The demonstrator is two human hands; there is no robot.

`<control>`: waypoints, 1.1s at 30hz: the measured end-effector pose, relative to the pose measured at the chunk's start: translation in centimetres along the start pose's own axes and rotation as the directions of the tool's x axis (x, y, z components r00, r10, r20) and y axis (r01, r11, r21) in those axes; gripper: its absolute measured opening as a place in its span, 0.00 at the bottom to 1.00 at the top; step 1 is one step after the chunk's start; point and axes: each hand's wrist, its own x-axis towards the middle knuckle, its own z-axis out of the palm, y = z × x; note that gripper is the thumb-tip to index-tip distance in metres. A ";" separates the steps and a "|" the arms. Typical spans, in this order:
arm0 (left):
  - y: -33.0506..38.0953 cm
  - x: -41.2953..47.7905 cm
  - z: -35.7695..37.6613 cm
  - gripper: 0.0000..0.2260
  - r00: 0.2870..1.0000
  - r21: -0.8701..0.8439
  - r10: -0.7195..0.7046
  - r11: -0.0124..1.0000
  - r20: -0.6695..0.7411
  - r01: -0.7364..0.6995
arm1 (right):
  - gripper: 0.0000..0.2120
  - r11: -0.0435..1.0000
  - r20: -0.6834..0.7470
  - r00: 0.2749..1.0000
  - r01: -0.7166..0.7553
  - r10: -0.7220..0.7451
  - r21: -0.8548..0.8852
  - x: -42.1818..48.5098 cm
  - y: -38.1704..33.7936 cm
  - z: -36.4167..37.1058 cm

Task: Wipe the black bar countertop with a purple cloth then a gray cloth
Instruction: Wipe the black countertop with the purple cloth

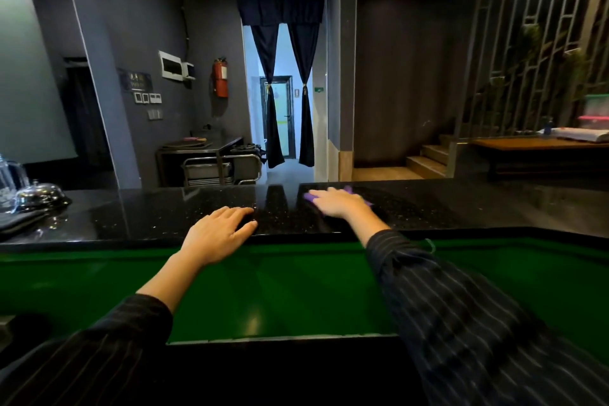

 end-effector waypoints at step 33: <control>-0.2 0.2 0.4 0.25 1.000 0.001 0.001 1.000 0.020 -0.001 | 0.24 0.956 -0.123 0.948 -0.293 0.294 0.024 -5.4 5.3 -1.3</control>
